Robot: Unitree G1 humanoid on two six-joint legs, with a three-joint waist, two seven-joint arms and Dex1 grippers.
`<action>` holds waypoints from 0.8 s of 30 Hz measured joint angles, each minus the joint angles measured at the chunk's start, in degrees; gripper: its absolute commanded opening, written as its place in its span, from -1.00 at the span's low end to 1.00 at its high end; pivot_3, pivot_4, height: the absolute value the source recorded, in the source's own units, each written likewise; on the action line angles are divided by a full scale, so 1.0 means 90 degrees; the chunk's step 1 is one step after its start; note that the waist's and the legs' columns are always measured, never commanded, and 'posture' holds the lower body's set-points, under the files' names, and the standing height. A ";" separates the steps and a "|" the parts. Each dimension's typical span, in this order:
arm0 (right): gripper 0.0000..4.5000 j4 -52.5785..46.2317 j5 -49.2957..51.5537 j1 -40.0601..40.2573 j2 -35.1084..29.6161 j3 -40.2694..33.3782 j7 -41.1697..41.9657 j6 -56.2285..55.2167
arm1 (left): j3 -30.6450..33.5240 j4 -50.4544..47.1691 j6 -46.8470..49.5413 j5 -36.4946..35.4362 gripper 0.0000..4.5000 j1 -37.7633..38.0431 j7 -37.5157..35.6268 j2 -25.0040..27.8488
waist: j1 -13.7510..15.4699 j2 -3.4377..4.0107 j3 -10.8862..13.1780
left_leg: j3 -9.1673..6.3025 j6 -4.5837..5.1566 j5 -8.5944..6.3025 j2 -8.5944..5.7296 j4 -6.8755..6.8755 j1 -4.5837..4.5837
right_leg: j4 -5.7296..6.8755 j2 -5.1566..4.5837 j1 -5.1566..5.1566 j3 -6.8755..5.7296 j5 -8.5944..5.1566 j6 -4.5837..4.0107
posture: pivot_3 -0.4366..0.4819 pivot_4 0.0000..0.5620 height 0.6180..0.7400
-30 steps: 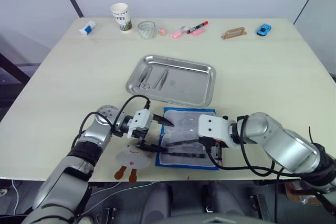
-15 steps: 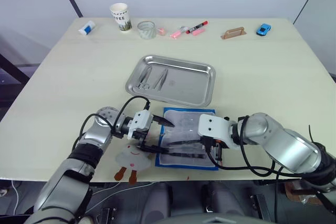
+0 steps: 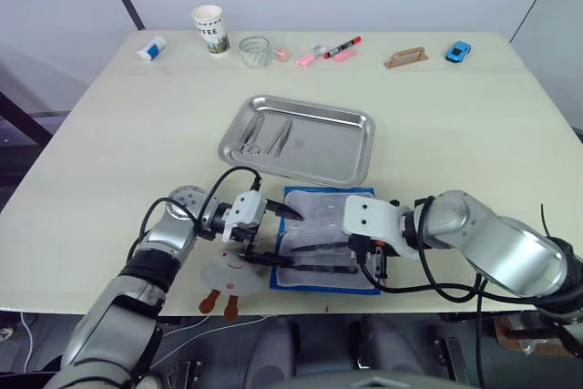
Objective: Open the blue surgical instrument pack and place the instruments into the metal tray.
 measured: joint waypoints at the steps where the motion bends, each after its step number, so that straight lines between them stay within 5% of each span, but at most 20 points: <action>1: -0.92 -0.0016 0.0028 -0.0002 0.0001 -0.0002 -0.0037 0.0023 | 0.0000 0.0000 0.0000 0.0000 1.00 0.0000 0.0000 0.0000 | 0.0000 0.0000 0.0000 | 0.0000 0.0000 0.0000 0.0000 0.0000 0.0000 | 0.0000 0.0000 0.0000 0.0000 0.0000 0.0000 | -0.05 -0.47 0.80; 24: -0.92 -0.0235 0.0652 0.0138 -0.0993 -0.0537 0.0068 -0.0113 | 0.0025 -0.0089 0.0012 0.0007 1.00 0.0061 0.0001 -0.0011 | -0.0003 0.0001 0.0001 | 0.0002 0.0000 0.0000 0.0000 -0.0002 -0.0004 | -0.0005 -0.0003 -0.0002 0.0001 0.0000 0.0001 | -0.05 -0.47 0.80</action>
